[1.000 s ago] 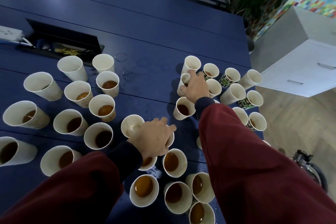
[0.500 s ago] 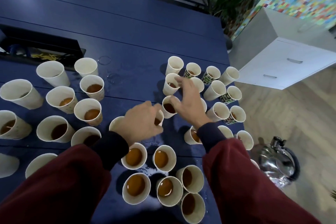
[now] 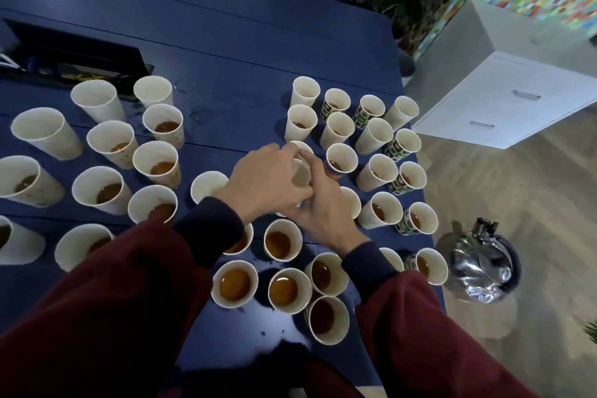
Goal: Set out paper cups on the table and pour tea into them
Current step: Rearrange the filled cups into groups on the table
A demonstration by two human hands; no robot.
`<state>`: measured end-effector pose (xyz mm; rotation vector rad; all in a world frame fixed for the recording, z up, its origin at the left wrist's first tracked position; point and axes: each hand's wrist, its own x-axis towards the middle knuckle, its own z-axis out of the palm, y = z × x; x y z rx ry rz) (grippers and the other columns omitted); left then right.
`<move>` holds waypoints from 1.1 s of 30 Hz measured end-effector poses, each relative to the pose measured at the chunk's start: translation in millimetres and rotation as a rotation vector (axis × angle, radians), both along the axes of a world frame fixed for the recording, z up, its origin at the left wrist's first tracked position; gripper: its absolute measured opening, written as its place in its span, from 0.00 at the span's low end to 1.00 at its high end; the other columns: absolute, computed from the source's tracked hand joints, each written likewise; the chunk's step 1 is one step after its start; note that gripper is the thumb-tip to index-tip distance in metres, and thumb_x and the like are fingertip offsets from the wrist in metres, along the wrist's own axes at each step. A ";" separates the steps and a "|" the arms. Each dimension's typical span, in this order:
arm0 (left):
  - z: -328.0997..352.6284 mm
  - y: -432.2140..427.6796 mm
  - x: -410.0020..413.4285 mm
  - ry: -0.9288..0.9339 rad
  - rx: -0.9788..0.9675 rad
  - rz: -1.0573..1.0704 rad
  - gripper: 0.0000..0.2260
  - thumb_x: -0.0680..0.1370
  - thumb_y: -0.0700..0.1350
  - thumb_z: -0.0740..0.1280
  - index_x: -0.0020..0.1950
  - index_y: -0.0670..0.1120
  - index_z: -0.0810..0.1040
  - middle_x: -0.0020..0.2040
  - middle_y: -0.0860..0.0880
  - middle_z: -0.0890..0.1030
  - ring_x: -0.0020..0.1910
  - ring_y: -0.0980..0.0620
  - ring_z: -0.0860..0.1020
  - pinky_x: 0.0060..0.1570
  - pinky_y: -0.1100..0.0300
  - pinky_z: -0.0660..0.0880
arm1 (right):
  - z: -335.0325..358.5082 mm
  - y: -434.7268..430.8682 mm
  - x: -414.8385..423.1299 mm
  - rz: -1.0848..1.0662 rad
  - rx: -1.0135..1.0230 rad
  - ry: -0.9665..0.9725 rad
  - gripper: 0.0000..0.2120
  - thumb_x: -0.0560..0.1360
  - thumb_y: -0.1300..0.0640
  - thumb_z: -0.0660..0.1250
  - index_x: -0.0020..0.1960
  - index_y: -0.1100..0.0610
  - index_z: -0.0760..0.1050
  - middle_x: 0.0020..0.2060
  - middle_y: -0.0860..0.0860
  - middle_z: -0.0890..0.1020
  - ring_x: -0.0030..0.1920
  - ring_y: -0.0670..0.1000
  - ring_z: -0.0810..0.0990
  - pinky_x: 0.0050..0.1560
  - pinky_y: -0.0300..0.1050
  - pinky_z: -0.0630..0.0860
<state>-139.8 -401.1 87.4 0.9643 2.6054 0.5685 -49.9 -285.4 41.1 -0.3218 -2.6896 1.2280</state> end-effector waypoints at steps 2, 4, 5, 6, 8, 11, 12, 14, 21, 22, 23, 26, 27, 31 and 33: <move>-1.7 -1.6 9.2 -0.015 0.042 -0.006 0.27 0.72 0.59 0.70 0.67 0.51 0.69 0.57 0.50 0.78 0.56 0.45 0.77 0.45 0.55 0.69 | 1.0 4.8 5.0 0.005 0.040 0.004 0.38 0.67 0.53 0.79 0.72 0.53 0.65 0.53 0.43 0.82 0.53 0.41 0.79 0.50 0.38 0.74; -3.0 -4.4 17.4 -0.069 0.109 -0.005 0.27 0.72 0.59 0.70 0.67 0.51 0.68 0.60 0.51 0.78 0.57 0.47 0.77 0.47 0.55 0.70 | 1.0 11.4 8.4 -0.004 0.092 -0.019 0.36 0.66 0.50 0.77 0.71 0.50 0.67 0.55 0.48 0.84 0.54 0.51 0.81 0.51 0.48 0.76; -3.8 -6.1 21.0 -0.113 0.145 0.006 0.26 0.73 0.59 0.69 0.67 0.52 0.68 0.61 0.52 0.78 0.56 0.47 0.77 0.49 0.54 0.72 | -0.6 15.1 9.7 -0.008 0.112 -0.037 0.35 0.66 0.49 0.78 0.70 0.50 0.68 0.55 0.48 0.84 0.54 0.53 0.82 0.50 0.50 0.77; -5.0 -7.6 24.0 -0.148 0.175 0.025 0.26 0.73 0.59 0.69 0.67 0.53 0.67 0.61 0.53 0.77 0.56 0.48 0.77 0.53 0.52 0.74 | -2.6 18.5 10.7 -0.010 0.123 -0.048 0.33 0.67 0.50 0.78 0.69 0.51 0.70 0.54 0.49 0.84 0.54 0.54 0.82 0.49 0.52 0.77; -10.2 -11.5 29.1 -0.155 0.171 0.081 0.24 0.75 0.58 0.67 0.68 0.52 0.66 0.62 0.51 0.77 0.57 0.48 0.78 0.57 0.48 0.76 | -8.8 24.5 10.8 -0.014 0.150 -0.069 0.28 0.68 0.50 0.78 0.64 0.53 0.71 0.53 0.50 0.84 0.53 0.55 0.82 0.47 0.53 0.77; -24.3 -20.5 39.4 -0.103 0.000 0.088 0.22 0.78 0.55 0.66 0.68 0.48 0.68 0.64 0.47 0.75 0.60 0.47 0.76 0.56 0.52 0.73 | -20.7 30.7 7.3 -0.020 0.241 -0.127 0.23 0.70 0.48 0.75 0.59 0.55 0.70 0.53 0.52 0.82 0.53 0.57 0.80 0.43 0.50 0.71; -29.6 -23.4 44.5 -0.080 -0.064 0.061 0.22 0.78 0.56 0.65 0.68 0.48 0.69 0.64 0.46 0.75 0.60 0.46 0.76 0.56 0.52 0.72 | -24.6 31.4 5.3 -0.013 0.266 -0.155 0.23 0.71 0.48 0.74 0.60 0.55 0.70 0.55 0.52 0.81 0.54 0.57 0.79 0.42 0.48 0.66; -41.8 -27.6 55.6 -0.029 -0.168 0.004 0.22 0.78 0.58 0.64 0.68 0.46 0.69 0.63 0.45 0.75 0.60 0.44 0.76 0.56 0.51 0.72 | -30.5 31.1 1.7 0.015 0.318 -0.198 0.24 0.73 0.49 0.74 0.62 0.57 0.69 0.57 0.54 0.79 0.57 0.57 0.77 0.43 0.44 0.60; -66.6 -24.8 79.1 0.092 -0.248 -0.037 0.26 0.76 0.64 0.65 0.64 0.47 0.69 0.61 0.45 0.75 0.58 0.46 0.76 0.54 0.54 0.73 | -47.2 24.4 -13.5 0.094 0.376 -0.254 0.24 0.73 0.48 0.74 0.60 0.60 0.69 0.55 0.58 0.79 0.54 0.62 0.79 0.49 0.54 0.73; -68.2 -24.1 80.7 0.099 -0.252 -0.027 0.26 0.76 0.64 0.65 0.65 0.47 0.69 0.61 0.44 0.75 0.58 0.46 0.76 0.54 0.54 0.73 | -48.5 23.3 -14.8 0.094 0.378 -0.256 0.24 0.73 0.48 0.74 0.59 0.60 0.69 0.55 0.58 0.80 0.54 0.62 0.79 0.49 0.53 0.72; -69.3 -23.1 81.7 0.104 -0.254 -0.021 0.27 0.76 0.64 0.66 0.66 0.47 0.68 0.61 0.44 0.74 0.58 0.46 0.76 0.54 0.54 0.73 | -49.1 22.9 -15.7 0.092 0.377 -0.254 0.24 0.73 0.48 0.74 0.60 0.60 0.69 0.55 0.58 0.79 0.54 0.62 0.79 0.49 0.53 0.72; -70.1 -20.1 83.6 0.107 -0.241 0.002 0.30 0.76 0.65 0.66 0.70 0.48 0.65 0.62 0.44 0.74 0.58 0.46 0.77 0.54 0.55 0.75 | -49.7 22.4 -16.8 0.098 0.351 -0.262 0.25 0.73 0.49 0.75 0.61 0.60 0.68 0.56 0.59 0.79 0.55 0.62 0.78 0.51 0.53 0.73; -70.2 -19.0 84.2 0.106 -0.240 0.010 0.31 0.76 0.65 0.66 0.71 0.48 0.65 0.62 0.44 0.74 0.59 0.46 0.77 0.54 0.55 0.75 | -49.8 22.6 -16.4 0.102 0.347 -0.271 0.26 0.73 0.48 0.75 0.62 0.60 0.68 0.56 0.59 0.79 0.56 0.61 0.78 0.52 0.53 0.73; -71.2 -13.7 85.7 0.093 -0.255 0.041 0.36 0.76 0.64 0.68 0.75 0.47 0.60 0.64 0.44 0.73 0.60 0.46 0.76 0.55 0.55 0.75 | -52.2 26.2 -16.0 0.108 0.343 -0.315 0.31 0.71 0.43 0.76 0.65 0.59 0.68 0.59 0.59 0.77 0.58 0.60 0.77 0.54 0.50 0.71; -71.3 -11.2 85.7 0.089 -0.263 0.060 0.36 0.75 0.64 0.68 0.75 0.47 0.60 0.64 0.44 0.73 0.60 0.46 0.76 0.54 0.55 0.75 | -51.0 30.3 -15.4 0.111 0.314 -0.315 0.33 0.71 0.41 0.76 0.66 0.59 0.69 0.59 0.58 0.77 0.59 0.59 0.76 0.53 0.46 0.68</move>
